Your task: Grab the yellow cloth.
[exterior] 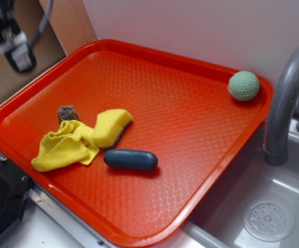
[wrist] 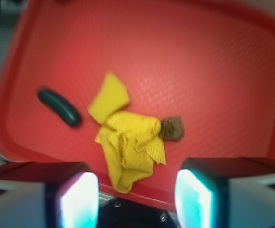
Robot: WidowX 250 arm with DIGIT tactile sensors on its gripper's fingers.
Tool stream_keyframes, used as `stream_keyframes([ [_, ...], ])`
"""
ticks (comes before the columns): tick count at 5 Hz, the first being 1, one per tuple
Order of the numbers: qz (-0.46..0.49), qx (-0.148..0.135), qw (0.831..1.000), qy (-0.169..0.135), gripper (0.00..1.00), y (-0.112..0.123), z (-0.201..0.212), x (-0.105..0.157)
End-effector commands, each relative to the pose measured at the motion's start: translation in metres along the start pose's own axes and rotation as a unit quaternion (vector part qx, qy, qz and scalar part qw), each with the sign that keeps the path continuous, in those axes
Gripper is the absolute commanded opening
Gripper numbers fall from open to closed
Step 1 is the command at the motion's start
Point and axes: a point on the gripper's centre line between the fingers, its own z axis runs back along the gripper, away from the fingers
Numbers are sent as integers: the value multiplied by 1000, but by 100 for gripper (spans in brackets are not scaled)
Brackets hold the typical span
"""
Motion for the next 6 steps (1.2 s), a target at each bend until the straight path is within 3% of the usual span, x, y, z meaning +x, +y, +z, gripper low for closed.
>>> stream_keyframes([
  [1, -39, 11, 999, 21, 100, 10, -63, -2],
  [2, -36, 51, 997, -38, 100, 13, -92, -1],
  [3, -80, 32, 994, -66, 100, -4, -108, 5],
  [5, -99, -8, 994, -49, 100, -10, -113, 12],
  [6, -76, -8, 996, -45, 0, 1, -115, 10],
])
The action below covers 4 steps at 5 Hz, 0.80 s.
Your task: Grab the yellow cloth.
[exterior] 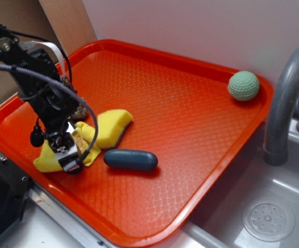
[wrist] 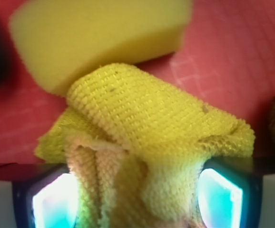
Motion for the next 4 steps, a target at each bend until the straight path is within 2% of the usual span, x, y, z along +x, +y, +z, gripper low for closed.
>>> stream_keyframes([
  [1, 18, 8, 1000, -7, 0, 18, 3, 0],
  [3, 14, 26, 1000, 0, 0, 16, 6, -1],
  [4, 91, 35, 995, 12, 0, 24, 57, 2],
])
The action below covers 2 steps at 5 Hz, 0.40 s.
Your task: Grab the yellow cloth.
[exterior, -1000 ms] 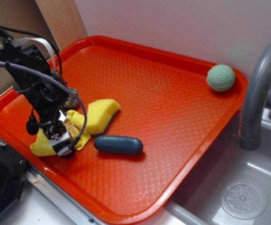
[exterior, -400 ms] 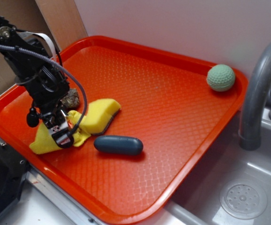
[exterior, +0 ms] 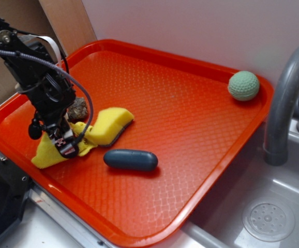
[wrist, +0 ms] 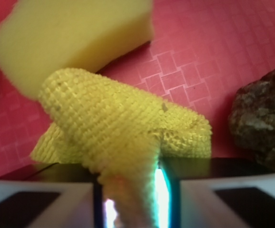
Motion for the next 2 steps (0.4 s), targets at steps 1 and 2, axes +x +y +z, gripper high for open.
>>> stream_keyframes([
  [1, 170, -3, 985, 1, 0, 21, 102, 18],
  [2, 213, 25, 977, 5, 0, 22, 151, 41],
])
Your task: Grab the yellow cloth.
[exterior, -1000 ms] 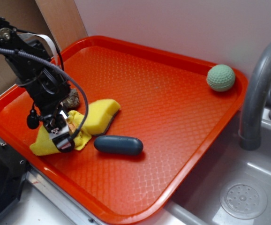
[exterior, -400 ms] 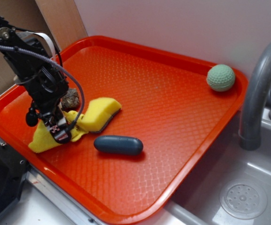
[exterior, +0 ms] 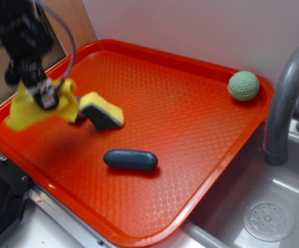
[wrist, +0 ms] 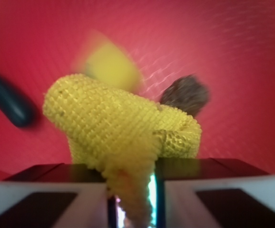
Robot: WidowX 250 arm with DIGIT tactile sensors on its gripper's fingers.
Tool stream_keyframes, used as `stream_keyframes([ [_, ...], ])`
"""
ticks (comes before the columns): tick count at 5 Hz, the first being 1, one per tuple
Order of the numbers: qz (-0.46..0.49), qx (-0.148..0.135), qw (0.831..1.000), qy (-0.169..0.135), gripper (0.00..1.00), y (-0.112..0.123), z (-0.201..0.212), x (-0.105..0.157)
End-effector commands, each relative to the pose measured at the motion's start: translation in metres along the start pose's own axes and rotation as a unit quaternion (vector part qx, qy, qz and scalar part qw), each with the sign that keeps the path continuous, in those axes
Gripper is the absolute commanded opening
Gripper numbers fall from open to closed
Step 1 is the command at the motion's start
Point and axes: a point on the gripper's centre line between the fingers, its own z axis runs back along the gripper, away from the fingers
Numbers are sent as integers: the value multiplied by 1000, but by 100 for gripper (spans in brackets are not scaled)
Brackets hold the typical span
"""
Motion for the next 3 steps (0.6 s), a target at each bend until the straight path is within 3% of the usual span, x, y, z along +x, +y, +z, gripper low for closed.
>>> stream_keyframes([
  [1, 63, 15, 998, -27, 0, -1, 109, 39],
  [3, 58, 22, 997, -39, 0, -2, 124, 44],
])
